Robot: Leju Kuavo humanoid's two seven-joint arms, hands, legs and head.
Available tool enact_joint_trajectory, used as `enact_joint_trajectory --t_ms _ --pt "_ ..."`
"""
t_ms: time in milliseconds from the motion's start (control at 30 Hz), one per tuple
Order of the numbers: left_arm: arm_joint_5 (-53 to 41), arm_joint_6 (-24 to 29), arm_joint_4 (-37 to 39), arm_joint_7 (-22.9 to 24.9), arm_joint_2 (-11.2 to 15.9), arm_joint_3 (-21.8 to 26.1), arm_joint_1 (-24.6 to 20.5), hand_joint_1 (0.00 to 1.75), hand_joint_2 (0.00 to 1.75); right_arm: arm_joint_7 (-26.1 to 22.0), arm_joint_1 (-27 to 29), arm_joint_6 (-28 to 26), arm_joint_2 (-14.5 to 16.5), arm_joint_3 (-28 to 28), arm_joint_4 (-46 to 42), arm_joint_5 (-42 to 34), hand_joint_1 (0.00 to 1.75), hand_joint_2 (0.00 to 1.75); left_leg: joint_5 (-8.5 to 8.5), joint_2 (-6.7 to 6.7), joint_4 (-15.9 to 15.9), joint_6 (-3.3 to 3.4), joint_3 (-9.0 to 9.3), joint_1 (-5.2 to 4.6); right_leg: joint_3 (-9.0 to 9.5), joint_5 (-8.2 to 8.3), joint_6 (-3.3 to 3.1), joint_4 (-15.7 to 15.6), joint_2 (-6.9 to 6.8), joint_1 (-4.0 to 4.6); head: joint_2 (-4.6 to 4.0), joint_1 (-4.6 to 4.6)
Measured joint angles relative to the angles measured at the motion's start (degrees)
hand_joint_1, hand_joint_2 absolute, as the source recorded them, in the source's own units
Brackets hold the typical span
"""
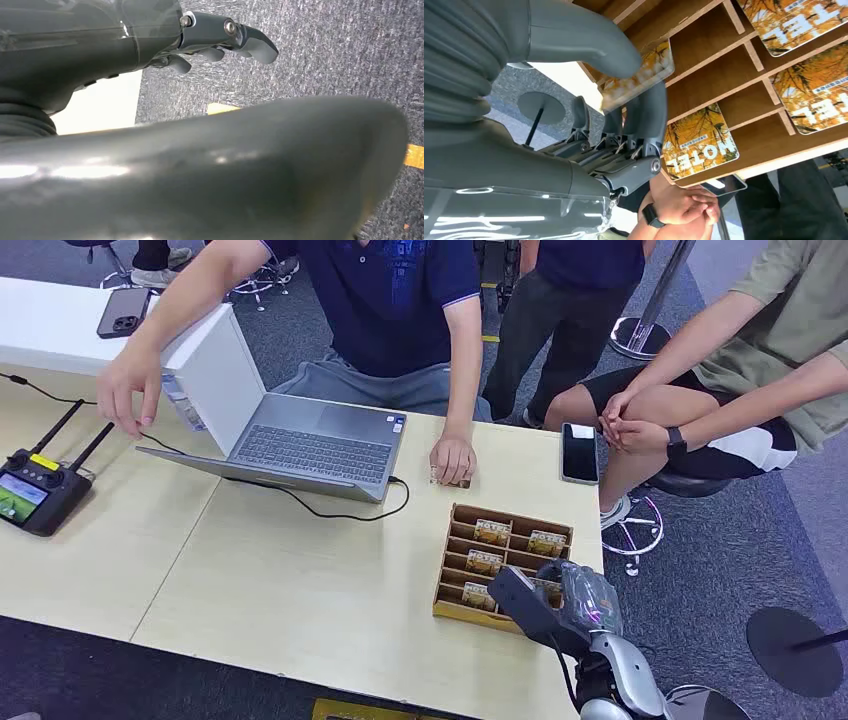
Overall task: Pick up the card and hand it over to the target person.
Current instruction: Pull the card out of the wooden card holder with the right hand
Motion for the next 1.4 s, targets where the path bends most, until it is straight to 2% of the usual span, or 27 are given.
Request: enact_joint_trajectory --t_ms 433,567,833,1167,1400 --pt "-0.6 -0.2 0.0 0.0 0.1 -0.6 0.0 0.0 0.0 0.0 0.1 -0.1 0.0 0.0 0.0 -0.2 1.38 1.75 -0.02 -0.04 0.0 -0.01 -0.03 0.0 -0.02 -0.03 0.02 0.0 -0.03 0.0 0.0 0.0" --pt "-1.2 -0.5 0.0 0.1 0.1 -1.2 -0.1 0.0 1.75 -0.1 0.2 -0.2 0.0 0.0 0.0 -0.3 1.4 1.75 -0.01 -0.05 0.0 0.0 -0.04 0.0 -0.03 -0.03 0.02 0.0 -0.05 -0.01 0.0 0.0" --pt "-0.1 0.3 0.1 0.2 0.1 0.0 0.0 0.0 1.75 -0.3 0.2 -1.5 -0.3 -0.4 -2.8 0.1 1.4 1.75 -0.03 -0.05 0.1 0.0 -0.06 -0.01 -0.05 -0.05 0.03 0.1 -0.05 -0.02 0.0 0.0" --pt "0.2 0.3 -0.1 0.3 0.0 0.5 0.0 0.0 1.75 -2.0 0.2 -3.8 -1.1 -4.5 -16.3 1.5 1.4 1.75 -0.07 -0.09 0.2 0.01 -0.21 -0.06 -0.22 -0.12 0.06 0.3 -0.09 -0.07 0.0 0.0" --pt "-0.3 -0.3 -0.1 0.0 0.1 0.1 0.0 0.0 1.75 -8.5 -2.4 -7.6 0.4 -5.0 -17.5 -7.9 1.4 1.75 -0.06 -0.04 0.2 0.01 -0.19 -0.05 -0.21 -0.09 0.05 0.2 -0.04 -0.06 0.0 0.0"
